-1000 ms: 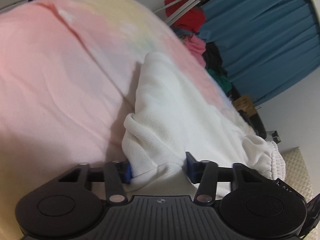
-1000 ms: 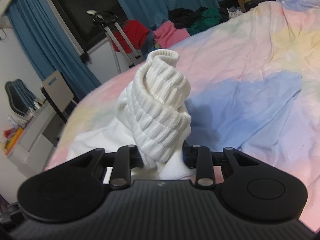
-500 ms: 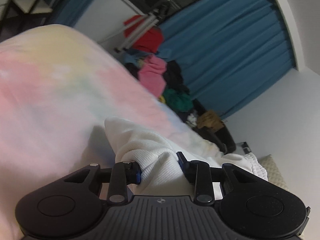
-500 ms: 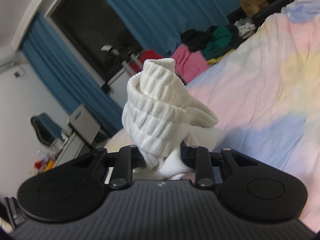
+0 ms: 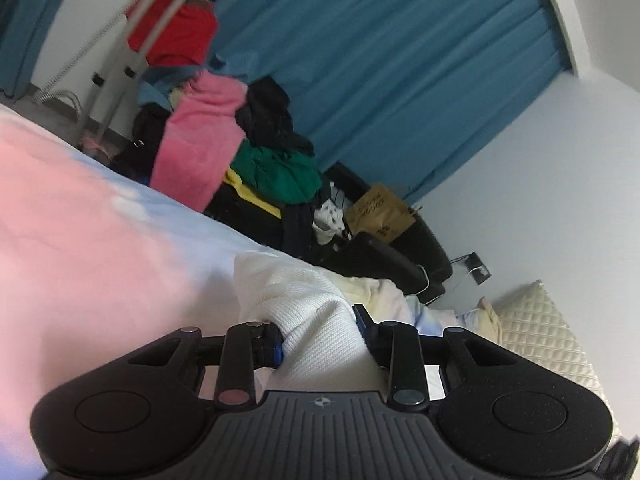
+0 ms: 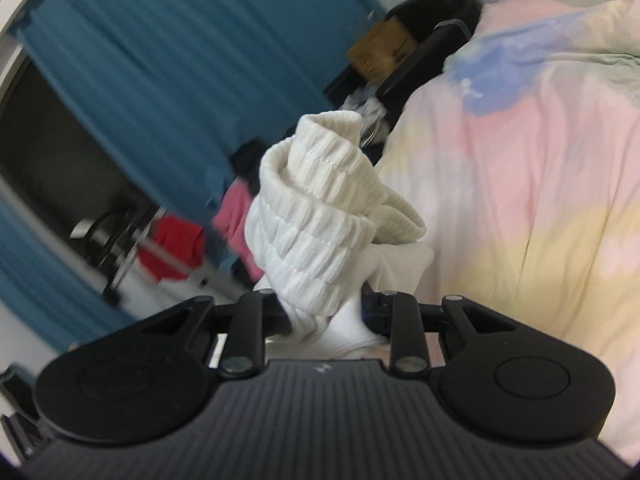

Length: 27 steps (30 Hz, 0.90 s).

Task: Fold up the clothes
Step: 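Fold the held pants over onto the stack with both grippers and release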

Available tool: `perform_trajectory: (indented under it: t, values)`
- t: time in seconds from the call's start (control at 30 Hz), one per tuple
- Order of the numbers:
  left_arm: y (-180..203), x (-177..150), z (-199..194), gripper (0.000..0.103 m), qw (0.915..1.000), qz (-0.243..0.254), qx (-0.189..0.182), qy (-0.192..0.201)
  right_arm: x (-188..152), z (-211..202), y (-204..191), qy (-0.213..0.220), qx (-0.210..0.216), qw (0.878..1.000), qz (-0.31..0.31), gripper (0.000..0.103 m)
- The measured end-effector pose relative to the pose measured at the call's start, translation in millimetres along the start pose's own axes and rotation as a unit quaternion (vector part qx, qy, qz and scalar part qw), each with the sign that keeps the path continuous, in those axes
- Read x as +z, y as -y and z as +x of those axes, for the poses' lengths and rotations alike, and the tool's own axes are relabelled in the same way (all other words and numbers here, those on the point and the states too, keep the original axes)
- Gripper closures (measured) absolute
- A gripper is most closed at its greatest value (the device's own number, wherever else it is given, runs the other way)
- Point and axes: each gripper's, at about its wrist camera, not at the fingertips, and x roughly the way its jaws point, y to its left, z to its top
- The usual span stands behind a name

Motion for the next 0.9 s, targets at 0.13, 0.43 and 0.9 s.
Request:
perform_trajectory:
  t: [0.13, 0.43, 0.9]
  values:
    - [-18.2, -36.2, 60.9, 0.070, 0.9994, 0.033, -0.003, -0.009, -41.2, 25.9, 63.0, 0.058, -0.010, 0.998, 0.028, 0.073]
    - [-112.3, -97.7, 89.8, 0.062, 0.9917, 0.113, -0.007, -0.061, -136.1, 30.2, 135.5, 0.064, -0.010, 0.997, 0.046, 0.067]
    - [-44.3, -82.7, 1.9, 0.011, 0.9682, 0.222, 0.072, -0.090, -109.8, -18.5, 109.8, -0.025, -0.111, 0.993, 0.029, 0.051]
